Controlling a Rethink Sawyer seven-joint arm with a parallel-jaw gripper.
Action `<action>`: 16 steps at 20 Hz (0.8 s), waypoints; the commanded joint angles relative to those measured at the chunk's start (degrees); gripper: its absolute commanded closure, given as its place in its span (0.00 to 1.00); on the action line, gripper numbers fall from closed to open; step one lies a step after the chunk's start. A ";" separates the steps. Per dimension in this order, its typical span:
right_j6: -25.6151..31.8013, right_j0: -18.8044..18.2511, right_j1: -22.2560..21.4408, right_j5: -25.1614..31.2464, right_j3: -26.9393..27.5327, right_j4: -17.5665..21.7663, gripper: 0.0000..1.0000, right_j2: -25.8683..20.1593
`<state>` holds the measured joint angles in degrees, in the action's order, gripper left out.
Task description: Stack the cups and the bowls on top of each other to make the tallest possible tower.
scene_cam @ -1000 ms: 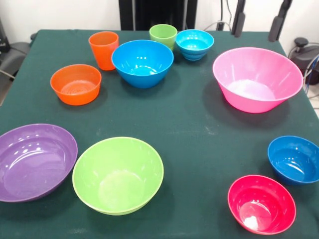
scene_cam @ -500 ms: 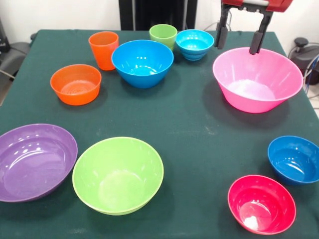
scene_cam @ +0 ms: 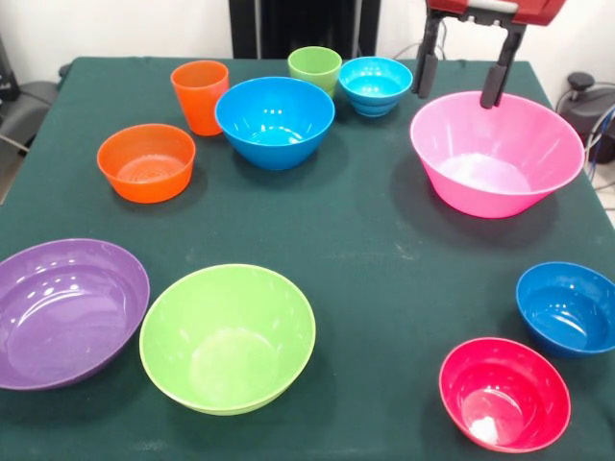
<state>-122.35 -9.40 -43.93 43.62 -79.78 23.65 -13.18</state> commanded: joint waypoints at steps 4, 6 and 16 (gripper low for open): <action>16.53 -0.31 6.94 11.18 10.09 3.60 0.00 -6.20; 17.36 -0.68 7.94 12.06 11.43 3.48 0.00 -6.78; 12.78 -1.90 9.92 5.61 7.74 3.92 0.00 -6.92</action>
<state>-122.35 -10.05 -37.81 50.39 -69.97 24.04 -16.06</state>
